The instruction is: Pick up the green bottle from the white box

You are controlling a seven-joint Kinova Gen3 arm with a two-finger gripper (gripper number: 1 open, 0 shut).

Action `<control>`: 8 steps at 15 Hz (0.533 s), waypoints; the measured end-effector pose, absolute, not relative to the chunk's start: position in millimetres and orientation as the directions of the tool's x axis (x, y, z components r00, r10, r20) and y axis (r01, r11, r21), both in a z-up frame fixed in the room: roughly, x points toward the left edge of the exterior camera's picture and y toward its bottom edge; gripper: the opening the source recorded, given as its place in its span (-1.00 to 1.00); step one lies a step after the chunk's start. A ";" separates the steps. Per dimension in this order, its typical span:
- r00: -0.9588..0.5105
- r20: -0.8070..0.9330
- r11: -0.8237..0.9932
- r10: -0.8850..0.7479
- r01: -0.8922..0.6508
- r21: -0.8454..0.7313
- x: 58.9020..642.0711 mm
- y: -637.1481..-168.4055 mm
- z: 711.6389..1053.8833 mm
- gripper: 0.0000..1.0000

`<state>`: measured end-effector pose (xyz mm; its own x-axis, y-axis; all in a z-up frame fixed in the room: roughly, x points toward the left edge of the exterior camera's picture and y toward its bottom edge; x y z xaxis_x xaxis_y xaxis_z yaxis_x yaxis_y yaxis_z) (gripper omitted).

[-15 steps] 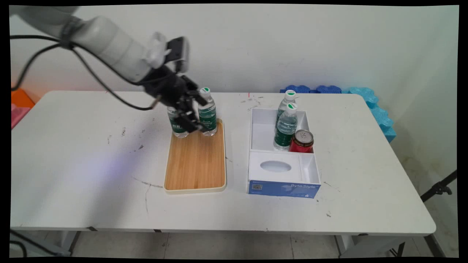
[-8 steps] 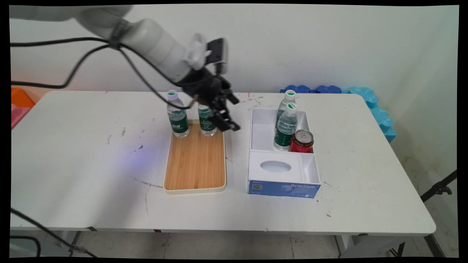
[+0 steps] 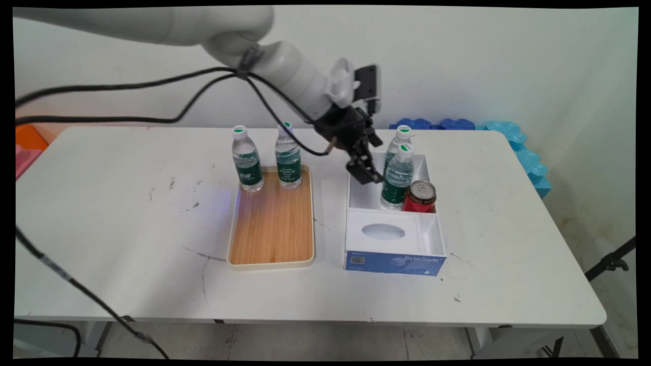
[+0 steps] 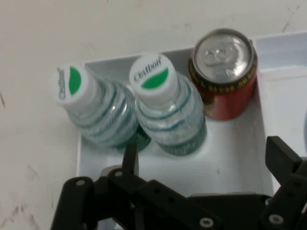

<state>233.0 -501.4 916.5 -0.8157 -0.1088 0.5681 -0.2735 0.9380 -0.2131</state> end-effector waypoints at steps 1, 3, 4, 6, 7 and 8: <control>-0.817 0.568 0.938 -0.104 -0.270 -0.216 228.3 -504.6 913.9 1.00; -0.820 0.565 0.939 -0.092 -0.260 -0.225 214.8 -514.0 906.0 1.00; -0.822 0.563 0.940 -0.086 -0.255 -0.228 209.4 -517.8 902.5 1.00; -0.827 0.557 0.941 -0.076 -0.244 -0.234 198.8 -524.6 895.0 1.00; -0.829 0.554 0.942 -0.073 -0.240 -0.235 195.1 -526.7 892.0 1.00; -0.832 0.550 0.943 -0.068 -0.234 -0.237 191.2 -528.4 888.7 1.00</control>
